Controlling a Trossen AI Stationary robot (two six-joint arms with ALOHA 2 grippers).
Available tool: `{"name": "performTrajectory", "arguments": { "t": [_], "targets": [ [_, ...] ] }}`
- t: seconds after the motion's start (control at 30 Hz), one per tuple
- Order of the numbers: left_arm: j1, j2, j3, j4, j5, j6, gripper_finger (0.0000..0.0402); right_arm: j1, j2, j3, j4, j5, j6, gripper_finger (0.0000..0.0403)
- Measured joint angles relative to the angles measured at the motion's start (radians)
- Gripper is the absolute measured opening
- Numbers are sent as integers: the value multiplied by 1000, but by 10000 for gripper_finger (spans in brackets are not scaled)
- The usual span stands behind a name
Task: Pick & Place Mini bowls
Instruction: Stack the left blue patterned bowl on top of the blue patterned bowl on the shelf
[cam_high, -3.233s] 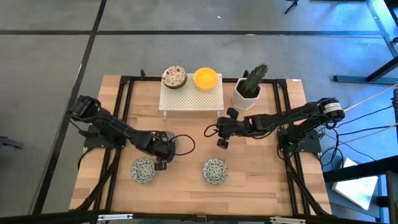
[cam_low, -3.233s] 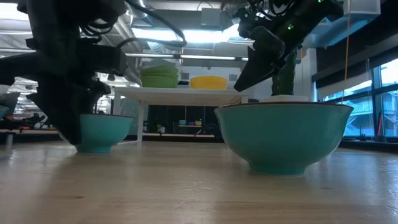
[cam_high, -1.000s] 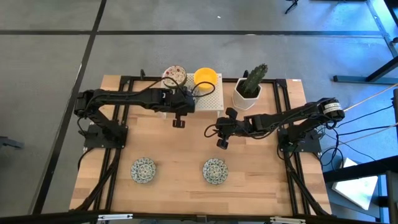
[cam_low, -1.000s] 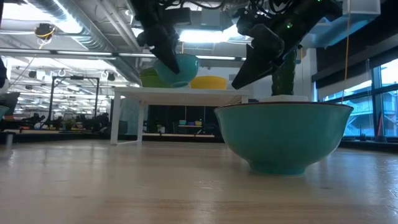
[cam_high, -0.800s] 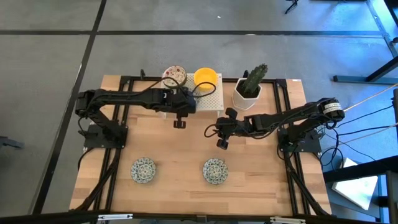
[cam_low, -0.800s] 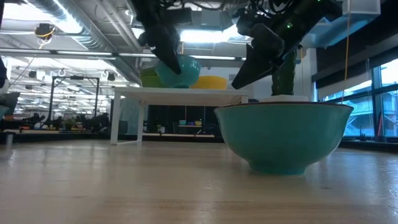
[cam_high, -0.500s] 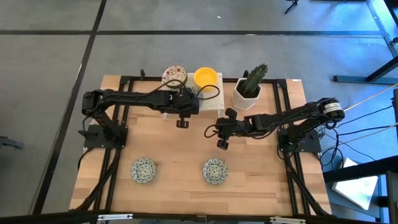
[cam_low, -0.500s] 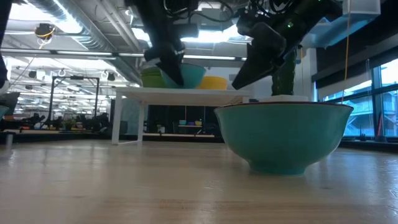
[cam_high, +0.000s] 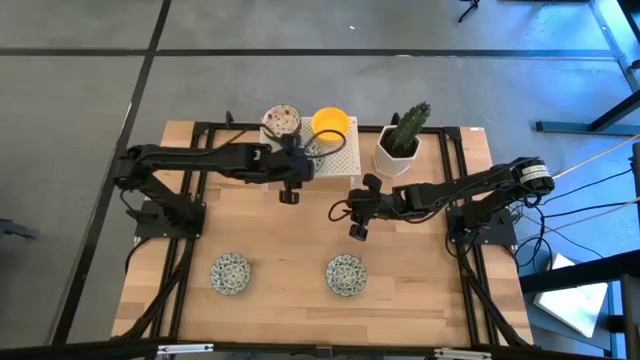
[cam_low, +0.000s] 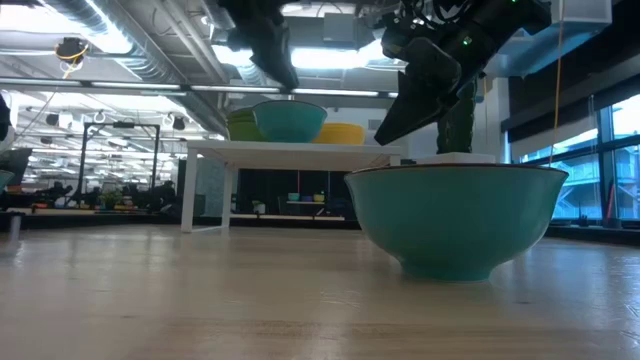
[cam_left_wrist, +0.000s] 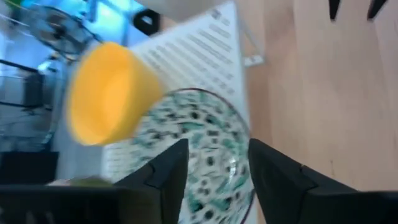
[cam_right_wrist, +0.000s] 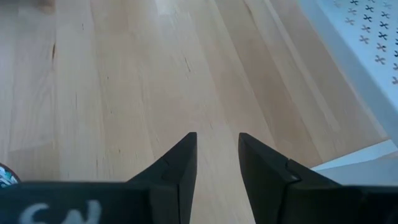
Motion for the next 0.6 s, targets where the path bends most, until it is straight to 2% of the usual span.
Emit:
{"name": "performTrajectory", "arguments": {
  "t": [0.07,0.17,0.4,0.6],
  "targets": [
    [-19,-40,4,-23,-27,-19,172,1,0,0,-13,0,6,118],
    [-61,-101,3,-141,-25,-100,184,2,0,0,-39,0,21,118],
    [-221,-209,-60,-434,240,-506,187,2,0,0,-67,1,47,118],
    [-448,-237,-248,-436,288,-720,180,4,0,0,-56,-19,81,118]
  ]
}}
